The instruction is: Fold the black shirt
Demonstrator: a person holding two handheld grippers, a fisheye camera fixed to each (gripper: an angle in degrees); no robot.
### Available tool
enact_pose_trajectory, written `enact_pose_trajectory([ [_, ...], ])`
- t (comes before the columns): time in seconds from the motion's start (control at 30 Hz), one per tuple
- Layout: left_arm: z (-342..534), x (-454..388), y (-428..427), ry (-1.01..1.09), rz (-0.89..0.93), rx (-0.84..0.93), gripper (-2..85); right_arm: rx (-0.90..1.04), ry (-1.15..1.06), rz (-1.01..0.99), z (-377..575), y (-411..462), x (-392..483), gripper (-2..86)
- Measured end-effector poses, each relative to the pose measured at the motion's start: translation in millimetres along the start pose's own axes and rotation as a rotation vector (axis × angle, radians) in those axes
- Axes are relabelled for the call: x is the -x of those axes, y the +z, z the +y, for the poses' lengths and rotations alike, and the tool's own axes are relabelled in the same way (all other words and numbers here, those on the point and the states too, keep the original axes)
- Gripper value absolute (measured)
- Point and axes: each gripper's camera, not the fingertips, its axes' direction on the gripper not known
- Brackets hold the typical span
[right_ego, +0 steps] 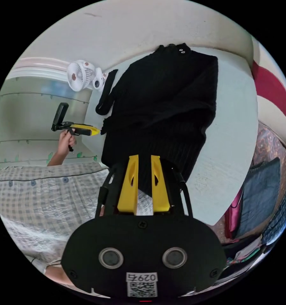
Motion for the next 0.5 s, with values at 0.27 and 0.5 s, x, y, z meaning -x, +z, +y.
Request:
enact_pose_trajectory([
  [0.27, -24, -16, 7, -0.018, -0.312, 0.067, 12.8, -0.012, 0.017, -0.078, -65, 20, 22, 0.8],
  [0.5, -15, -57, -10, 0.049, -0.18, -0.053, -0.6, 0.081, 0.054, -0.134, -105, 49, 15, -0.2],
])
